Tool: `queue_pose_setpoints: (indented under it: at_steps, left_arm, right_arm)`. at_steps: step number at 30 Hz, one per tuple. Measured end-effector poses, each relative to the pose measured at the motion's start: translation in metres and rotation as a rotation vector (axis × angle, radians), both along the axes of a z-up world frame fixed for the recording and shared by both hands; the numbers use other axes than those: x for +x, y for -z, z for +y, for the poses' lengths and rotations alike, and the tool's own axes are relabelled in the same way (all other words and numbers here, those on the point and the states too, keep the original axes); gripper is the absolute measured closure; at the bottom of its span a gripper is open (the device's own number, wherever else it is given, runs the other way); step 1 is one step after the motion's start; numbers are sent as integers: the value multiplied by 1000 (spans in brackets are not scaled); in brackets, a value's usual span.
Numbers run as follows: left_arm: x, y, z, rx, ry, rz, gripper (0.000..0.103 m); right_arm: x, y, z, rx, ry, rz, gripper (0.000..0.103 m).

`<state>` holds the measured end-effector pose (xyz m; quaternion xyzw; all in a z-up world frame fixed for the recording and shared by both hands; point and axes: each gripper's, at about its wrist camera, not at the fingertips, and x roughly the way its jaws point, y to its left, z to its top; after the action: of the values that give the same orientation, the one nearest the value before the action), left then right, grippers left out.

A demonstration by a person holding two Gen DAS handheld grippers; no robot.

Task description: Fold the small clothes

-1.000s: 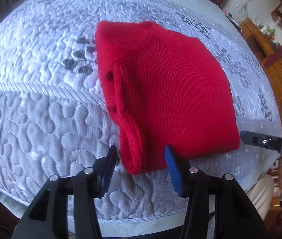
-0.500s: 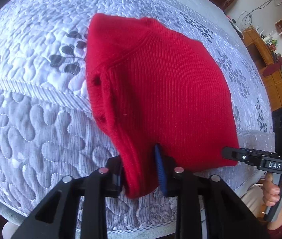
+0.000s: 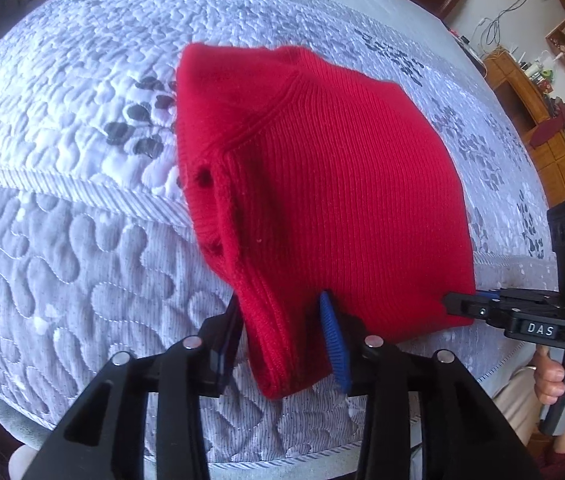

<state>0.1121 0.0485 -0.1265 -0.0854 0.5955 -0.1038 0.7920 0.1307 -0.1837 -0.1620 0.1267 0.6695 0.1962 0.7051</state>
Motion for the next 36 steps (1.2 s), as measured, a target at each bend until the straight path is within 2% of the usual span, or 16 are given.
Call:
queue_pose_setpoints:
  at_steps: [2,6,9,12,14,16,17,20,23,26,36]
  left_arm:
    - [1,-6,2,20,2,-21,59]
    - [5,-17,6,41,14,-58,55]
    - [12,-21,8,37,23,-71,50]
    - [26,-23,16,12,15,-67,45]
    - [38,-23,22,-17,10,-56,38]
    - [52,-21,31,-30,-9,-43,37]
    - [59,-20,36,-42,-16,-31,37]
    - [82,-10,53,-125,-46,28,36]
    - [101,5,63,-217,-66,102,36]
    - [111,18,64,-260,-74,144,36]
    - [116,25,60,-247,-89,162,36]
  right_arm:
    - [1,-6,-2,5,-4,-9,77]
    - [3,-19,-11,4,-3,-30,76]
    - [12,-29,-15,4,5,-48,65]
    - [24,-38,-20,5,18,-75,61]
    - [34,-45,-23,14,26,-89,56]
    - [44,-50,-23,1,25,-107,54]
    - [52,-53,-24,-20,20,-120,50]
    - [67,-53,-22,-32,11,-128,41]
    - [82,-45,-22,-14,11,-103,38]
    - [93,-35,-20,-11,17,-81,38]
    - [104,-14,-8,37,-4,-42,38]
